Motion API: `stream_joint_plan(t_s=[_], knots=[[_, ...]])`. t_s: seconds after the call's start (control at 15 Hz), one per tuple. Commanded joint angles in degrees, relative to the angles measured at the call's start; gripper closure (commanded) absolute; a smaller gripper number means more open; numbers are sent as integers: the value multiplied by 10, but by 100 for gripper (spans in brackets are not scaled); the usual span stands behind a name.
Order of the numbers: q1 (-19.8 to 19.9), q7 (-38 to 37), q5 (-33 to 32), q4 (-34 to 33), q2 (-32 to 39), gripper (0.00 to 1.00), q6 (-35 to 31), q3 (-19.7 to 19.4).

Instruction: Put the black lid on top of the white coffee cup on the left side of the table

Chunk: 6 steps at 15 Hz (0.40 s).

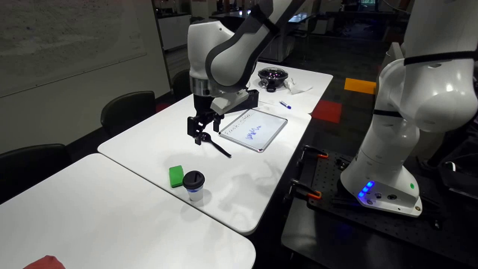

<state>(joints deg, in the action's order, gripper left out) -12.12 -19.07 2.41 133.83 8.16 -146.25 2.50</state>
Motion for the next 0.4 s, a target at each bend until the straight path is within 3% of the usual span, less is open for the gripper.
stream_joint_plan(t_s=[0.0,0.33], knots=[[32,-12,-29,103,-140,0,-13,-7],[81,-1,-26,158,-245,0,-5,1]])
